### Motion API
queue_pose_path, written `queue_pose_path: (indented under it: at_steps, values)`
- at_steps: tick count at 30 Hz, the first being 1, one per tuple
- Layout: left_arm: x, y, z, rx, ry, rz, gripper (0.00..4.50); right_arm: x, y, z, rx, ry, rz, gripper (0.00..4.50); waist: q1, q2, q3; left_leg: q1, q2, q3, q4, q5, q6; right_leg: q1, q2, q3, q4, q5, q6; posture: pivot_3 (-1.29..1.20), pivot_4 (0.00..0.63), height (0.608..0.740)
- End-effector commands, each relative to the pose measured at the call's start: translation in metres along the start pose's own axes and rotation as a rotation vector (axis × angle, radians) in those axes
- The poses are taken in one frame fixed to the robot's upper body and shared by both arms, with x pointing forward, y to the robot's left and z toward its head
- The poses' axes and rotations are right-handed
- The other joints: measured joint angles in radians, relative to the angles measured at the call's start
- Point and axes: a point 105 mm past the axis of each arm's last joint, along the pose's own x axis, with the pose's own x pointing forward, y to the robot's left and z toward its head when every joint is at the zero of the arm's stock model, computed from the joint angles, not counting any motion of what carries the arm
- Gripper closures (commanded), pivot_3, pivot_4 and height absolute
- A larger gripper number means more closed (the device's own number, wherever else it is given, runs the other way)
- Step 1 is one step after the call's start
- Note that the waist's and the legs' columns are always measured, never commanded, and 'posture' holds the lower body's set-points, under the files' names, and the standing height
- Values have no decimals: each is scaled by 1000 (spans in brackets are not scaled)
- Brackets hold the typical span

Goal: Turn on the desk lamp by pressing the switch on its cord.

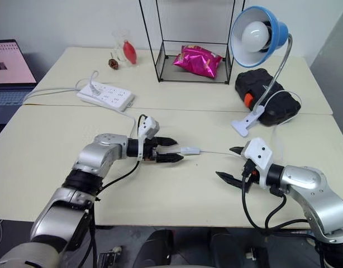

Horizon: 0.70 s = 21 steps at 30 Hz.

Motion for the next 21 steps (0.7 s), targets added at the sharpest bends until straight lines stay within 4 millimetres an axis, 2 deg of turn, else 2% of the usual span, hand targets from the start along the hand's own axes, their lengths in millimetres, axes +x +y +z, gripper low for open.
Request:
queue_pose_path:
  at_steps: [1, 3, 16, 18, 21]
  values:
    - [6, -1, 5, 39, 16, -40, 188, -6, 3, 10, -28, -28, -12, 0, 0, 0, 0, 0, 0, 0, 0, 0, 0, 0, 0, 0, 0, 0, 0, 0, 150, 740]
    - [8, 0, 5, 41, 17, -43, 368, -7, 4, 10, -26, -28, -14, 0, 0, 0, 0, 0, 0, 0, 0, 0, 0, 0, 0, 0, 0, 0, 0, 0, 150, 740]
    - [26, 2, -1, 110, 27, -28, 3159, -7, 5, 14, -26, -27, -14, 0, 1, 0, 0, 0, 0, 0, 0, 0, 0, 0, 0, 0, 0, 0, 0, 0, 150, 740]
    - [27, 1, -2, 131, 29, -26, 3402, -6, 5, 13, -25, -27, -15, 0, 1, 0, 0, 0, 0, 0, 0, 0, 0, 0, 0, 0, 0, 0, 0, 0, 150, 740]
    - [25, 1, -1, 178, 17, -6, 3403, -6, 6, 13, 2, -38, -16, 0, 1, 0, 0, 0, 0, 0, 0, 0, 0, 0, 0, 0, 0, 0, 0, 0, 150, 740]
